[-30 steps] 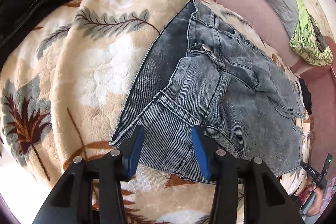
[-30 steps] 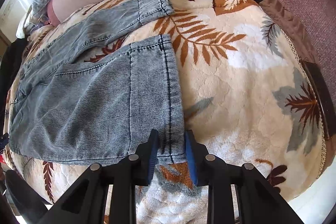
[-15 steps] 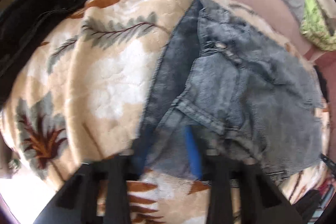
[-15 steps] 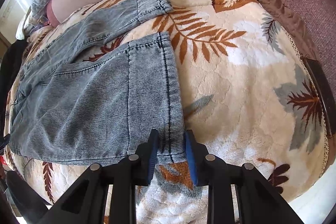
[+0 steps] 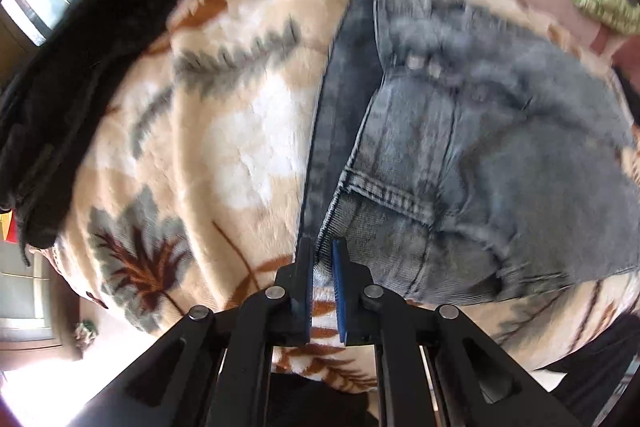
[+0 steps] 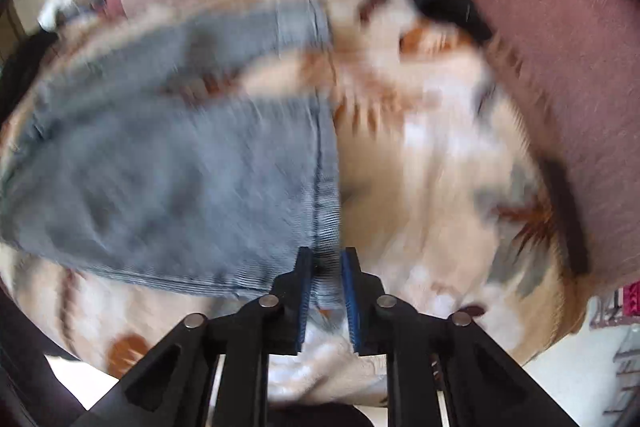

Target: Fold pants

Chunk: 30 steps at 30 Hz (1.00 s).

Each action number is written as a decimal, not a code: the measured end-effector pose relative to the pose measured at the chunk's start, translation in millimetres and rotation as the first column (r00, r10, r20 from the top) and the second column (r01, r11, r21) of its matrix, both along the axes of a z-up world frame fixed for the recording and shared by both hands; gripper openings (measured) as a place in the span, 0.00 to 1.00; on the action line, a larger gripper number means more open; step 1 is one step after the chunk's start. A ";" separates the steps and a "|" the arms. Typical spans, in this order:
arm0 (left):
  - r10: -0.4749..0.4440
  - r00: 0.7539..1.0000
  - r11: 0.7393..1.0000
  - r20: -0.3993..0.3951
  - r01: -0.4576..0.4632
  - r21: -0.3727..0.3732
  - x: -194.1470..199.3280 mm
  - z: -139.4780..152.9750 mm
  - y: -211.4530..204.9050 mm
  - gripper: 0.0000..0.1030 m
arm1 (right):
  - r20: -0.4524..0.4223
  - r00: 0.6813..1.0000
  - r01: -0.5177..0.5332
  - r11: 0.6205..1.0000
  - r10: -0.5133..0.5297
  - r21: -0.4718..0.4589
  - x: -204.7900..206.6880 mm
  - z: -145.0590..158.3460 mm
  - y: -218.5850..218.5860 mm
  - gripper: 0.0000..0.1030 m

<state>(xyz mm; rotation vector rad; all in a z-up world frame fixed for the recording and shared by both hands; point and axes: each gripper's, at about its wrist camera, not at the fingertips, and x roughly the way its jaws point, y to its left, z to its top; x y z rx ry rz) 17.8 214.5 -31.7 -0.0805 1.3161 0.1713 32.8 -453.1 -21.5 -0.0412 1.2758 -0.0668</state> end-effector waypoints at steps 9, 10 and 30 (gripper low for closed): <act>0.061 0.974 0.998 0.217 -0.061 -0.006 -10.4 57.2 12.6 0.27 | 0.227 0.974 -0.029 0.970 -0.027 0.243 21.3 76.1 9.8 0.48; 0.052 0.966 0.998 0.253 -0.044 -0.041 -8.6 65.9 6.8 0.43 | 0.239 0.971 -0.056 0.958 -0.013 0.280 30.9 76.5 15.7 0.50; 0.009 0.952 0.997 0.307 0.014 -0.072 131.1 44.6 -40.6 0.62 | 0.170 0.985 -0.020 0.965 -0.026 0.263 189.7 56.2 4.1 0.58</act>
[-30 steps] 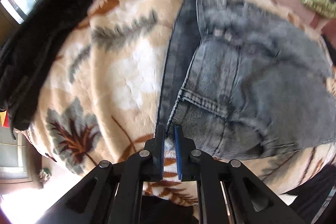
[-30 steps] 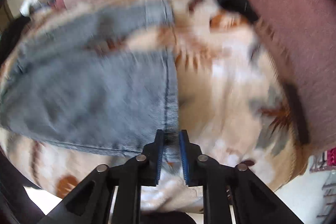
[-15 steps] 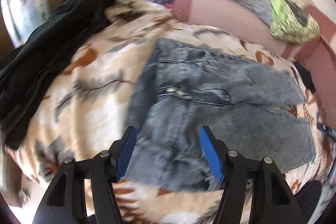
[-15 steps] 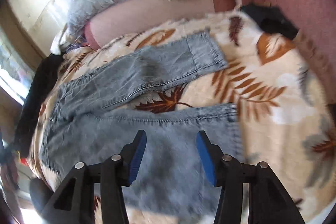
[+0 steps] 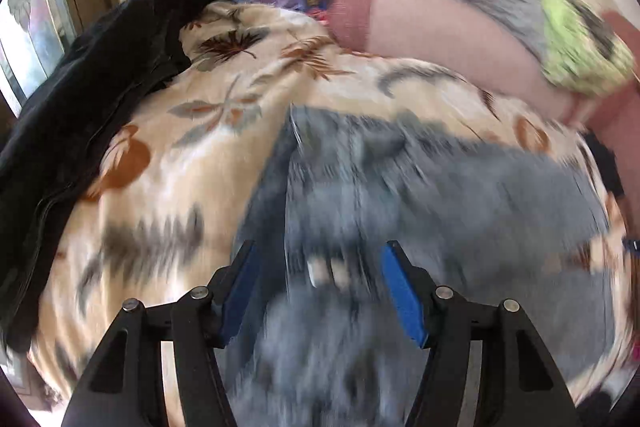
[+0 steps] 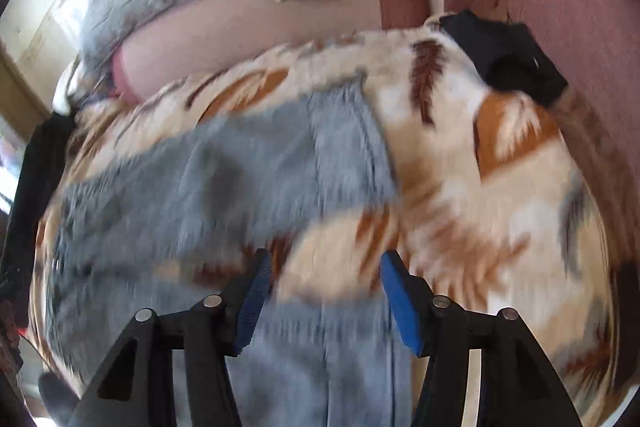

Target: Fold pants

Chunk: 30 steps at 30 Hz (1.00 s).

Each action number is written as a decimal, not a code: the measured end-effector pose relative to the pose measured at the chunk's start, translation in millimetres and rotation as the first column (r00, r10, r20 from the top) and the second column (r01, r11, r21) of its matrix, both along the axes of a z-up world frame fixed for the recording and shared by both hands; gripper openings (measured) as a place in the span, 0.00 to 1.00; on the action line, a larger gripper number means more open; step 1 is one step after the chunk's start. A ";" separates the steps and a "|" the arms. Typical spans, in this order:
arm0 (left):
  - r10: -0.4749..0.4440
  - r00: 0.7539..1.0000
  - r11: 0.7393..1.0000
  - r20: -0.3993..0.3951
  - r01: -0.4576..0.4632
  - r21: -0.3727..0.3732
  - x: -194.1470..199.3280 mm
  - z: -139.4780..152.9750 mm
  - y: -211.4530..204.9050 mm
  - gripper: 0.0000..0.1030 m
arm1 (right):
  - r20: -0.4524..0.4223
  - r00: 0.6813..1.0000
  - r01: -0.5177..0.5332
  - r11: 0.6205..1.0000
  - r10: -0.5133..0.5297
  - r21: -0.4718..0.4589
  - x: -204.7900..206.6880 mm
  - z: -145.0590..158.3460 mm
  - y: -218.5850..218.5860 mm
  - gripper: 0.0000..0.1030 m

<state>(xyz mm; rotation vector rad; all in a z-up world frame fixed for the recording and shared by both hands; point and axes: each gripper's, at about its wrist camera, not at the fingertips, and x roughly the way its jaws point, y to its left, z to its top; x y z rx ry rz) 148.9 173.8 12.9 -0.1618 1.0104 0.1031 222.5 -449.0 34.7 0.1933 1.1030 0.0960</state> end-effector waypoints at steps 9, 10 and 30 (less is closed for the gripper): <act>0.111 0.985 0.983 -0.129 -0.128 -0.132 120.9 -54.1 27.3 0.49 | -0.077 0.997 0.004 0.999 -0.007 -0.036 126.7 -23.5 -11.1 0.58; 0.110 0.985 0.983 -0.134 -0.127 -0.132 126.2 -54.3 26.5 0.49 | -0.088 0.996 0.000 0.999 -0.005 -0.052 137.7 -29.7 -10.4 0.58; 0.109 0.987 0.988 -0.121 -0.093 0.126 161.1 -71.1 -2.3 0.36 | -0.055 0.993 0.086 0.948 -0.108 -0.307 140.9 -65.4 -9.5 0.20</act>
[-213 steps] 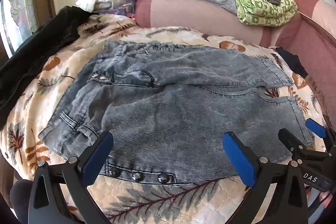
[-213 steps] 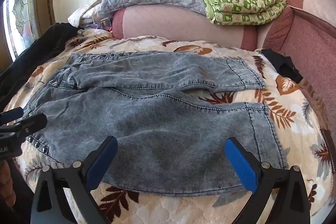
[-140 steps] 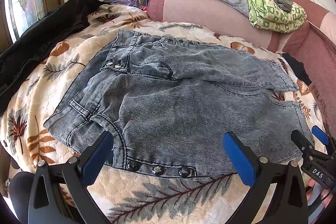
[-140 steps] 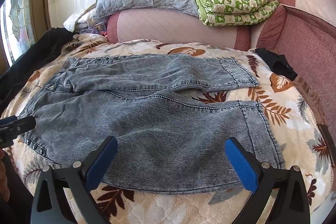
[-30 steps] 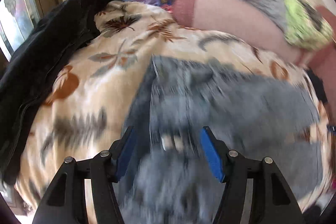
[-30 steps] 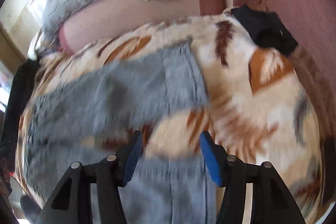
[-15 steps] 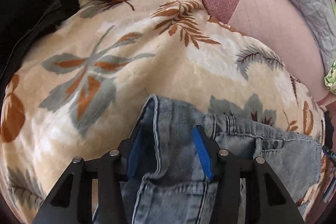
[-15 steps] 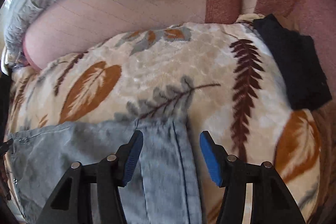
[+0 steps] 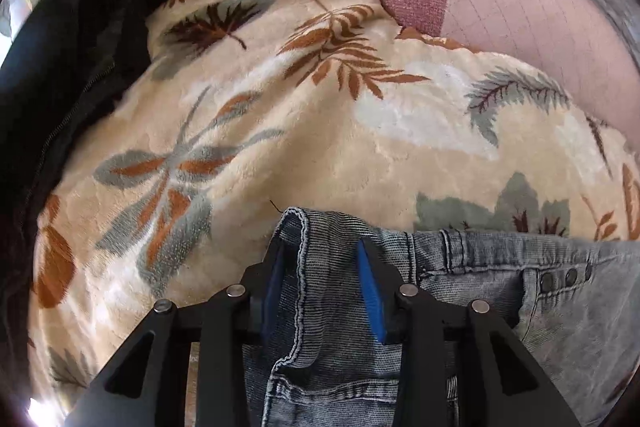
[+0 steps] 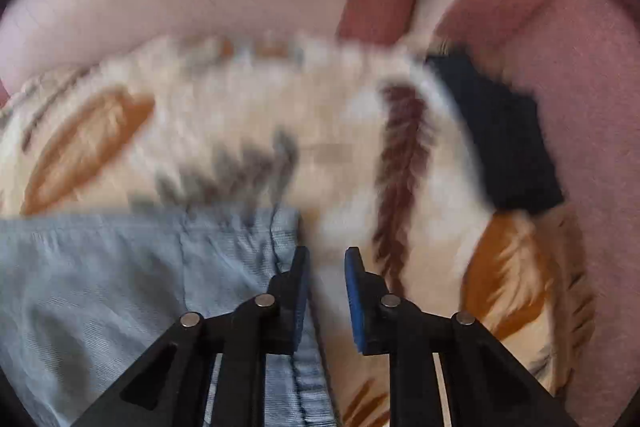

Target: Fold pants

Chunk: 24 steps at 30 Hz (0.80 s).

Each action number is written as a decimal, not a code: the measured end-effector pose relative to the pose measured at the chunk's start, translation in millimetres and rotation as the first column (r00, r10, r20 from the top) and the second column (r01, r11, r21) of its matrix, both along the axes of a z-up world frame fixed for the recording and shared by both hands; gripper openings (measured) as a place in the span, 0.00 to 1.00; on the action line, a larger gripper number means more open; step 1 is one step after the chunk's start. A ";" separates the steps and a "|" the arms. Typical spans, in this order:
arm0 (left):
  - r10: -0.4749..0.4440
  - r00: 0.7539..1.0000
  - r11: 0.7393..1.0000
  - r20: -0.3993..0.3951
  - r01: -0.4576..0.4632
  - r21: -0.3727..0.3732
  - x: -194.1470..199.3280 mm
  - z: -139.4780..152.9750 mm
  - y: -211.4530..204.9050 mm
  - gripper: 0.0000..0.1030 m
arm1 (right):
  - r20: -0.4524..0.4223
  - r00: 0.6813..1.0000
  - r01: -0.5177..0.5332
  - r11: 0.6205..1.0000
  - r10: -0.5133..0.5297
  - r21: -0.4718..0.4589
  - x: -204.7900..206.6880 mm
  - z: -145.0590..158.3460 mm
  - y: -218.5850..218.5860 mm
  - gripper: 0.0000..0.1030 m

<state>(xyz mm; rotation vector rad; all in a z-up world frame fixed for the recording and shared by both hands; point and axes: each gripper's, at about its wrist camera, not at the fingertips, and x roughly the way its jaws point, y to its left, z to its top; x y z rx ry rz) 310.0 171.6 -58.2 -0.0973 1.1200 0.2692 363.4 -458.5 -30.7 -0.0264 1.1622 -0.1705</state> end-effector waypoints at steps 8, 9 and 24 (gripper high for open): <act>-0.052 0.995 0.996 0.086 0.058 -0.067 -61.9 42.5 -9.0 0.46 | -0.042 0.998 -0.030 0.974 0.040 0.223 -69.3 21.4 -22.3 0.44; -0.057 0.995 0.994 0.085 0.064 -0.089 -70.1 40.8 -11.3 0.47 | -0.041 0.998 -0.039 0.971 0.050 0.237 -78.3 16.9 -21.1 0.44; -0.118 0.991 0.993 -0.058 0.116 -0.027 -80.8 -3.3 -37.1 0.58 | -0.150 0.982 -0.106 0.993 0.113 0.053 -105.4 -5.2 -10.1 0.35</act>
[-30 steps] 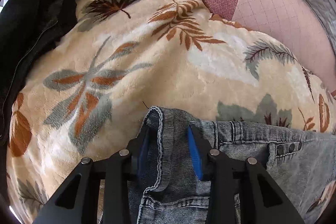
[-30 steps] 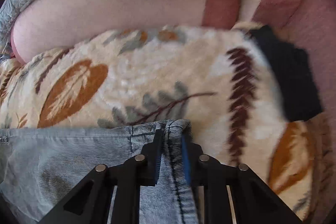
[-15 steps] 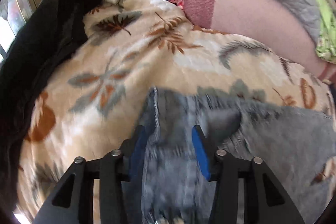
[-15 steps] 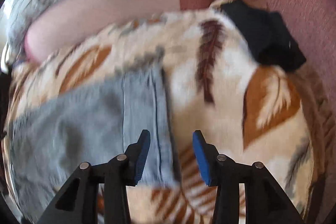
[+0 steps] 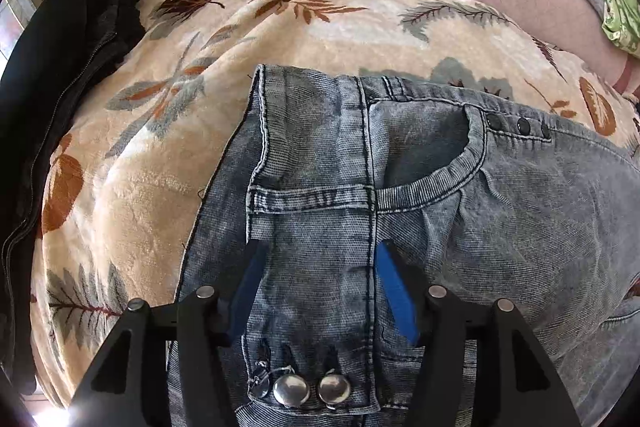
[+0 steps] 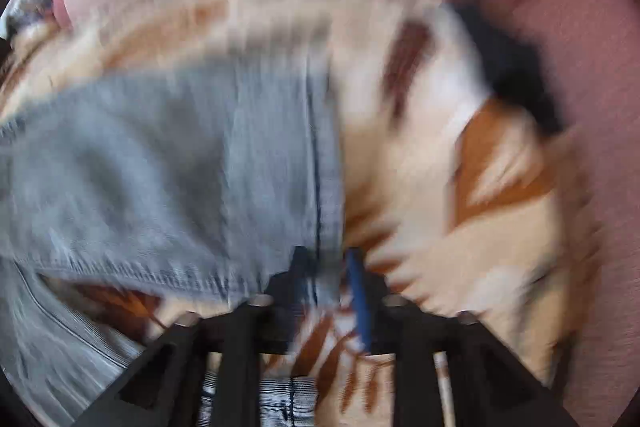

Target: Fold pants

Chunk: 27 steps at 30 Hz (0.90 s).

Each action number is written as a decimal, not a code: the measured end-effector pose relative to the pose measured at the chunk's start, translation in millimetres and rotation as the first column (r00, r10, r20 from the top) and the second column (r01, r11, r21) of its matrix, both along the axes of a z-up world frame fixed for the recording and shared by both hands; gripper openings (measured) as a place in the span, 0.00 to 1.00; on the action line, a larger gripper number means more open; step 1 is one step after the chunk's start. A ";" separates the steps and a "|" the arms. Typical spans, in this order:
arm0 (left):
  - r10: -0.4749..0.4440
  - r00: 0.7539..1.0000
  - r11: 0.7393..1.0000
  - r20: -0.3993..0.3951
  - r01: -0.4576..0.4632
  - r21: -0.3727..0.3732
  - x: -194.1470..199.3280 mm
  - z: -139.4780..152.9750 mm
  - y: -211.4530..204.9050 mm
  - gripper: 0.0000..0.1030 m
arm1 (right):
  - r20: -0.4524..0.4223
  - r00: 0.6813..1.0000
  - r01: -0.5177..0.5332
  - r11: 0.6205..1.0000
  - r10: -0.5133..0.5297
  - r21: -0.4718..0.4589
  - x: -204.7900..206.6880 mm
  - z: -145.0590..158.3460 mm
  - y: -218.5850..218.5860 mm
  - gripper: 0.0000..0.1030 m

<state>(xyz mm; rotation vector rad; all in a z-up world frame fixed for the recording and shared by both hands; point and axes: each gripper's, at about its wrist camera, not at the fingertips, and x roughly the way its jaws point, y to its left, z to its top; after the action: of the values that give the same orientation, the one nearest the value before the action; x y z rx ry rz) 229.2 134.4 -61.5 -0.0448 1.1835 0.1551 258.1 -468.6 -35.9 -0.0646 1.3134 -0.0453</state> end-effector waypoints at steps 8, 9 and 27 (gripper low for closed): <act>0.092 0.987 0.987 0.131 -0.073 -0.143 21.7 32.8 47.6 0.57 | 0.191 0.979 0.021 0.975 -0.065 0.222 57.3 62.6 -14.7 0.45; 0.102 0.989 0.981 0.109 -0.082 -0.174 33.2 28.2 51.6 0.57 | 0.179 0.982 0.025 0.974 -0.066 0.223 68.7 58.9 -12.3 0.45; 0.147 0.989 0.946 0.029 -0.132 -0.297 93.7 3.6 69.0 0.17 | 0.060 0.997 0.030 0.990 -0.038 0.140 127.0 -10.3 12.8 0.33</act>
<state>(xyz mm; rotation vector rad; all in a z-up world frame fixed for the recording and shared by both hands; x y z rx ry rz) 322.9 203.4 -57.9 -0.3942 1.1451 0.1001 385.1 -455.7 -46.2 0.0776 1.2522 0.0151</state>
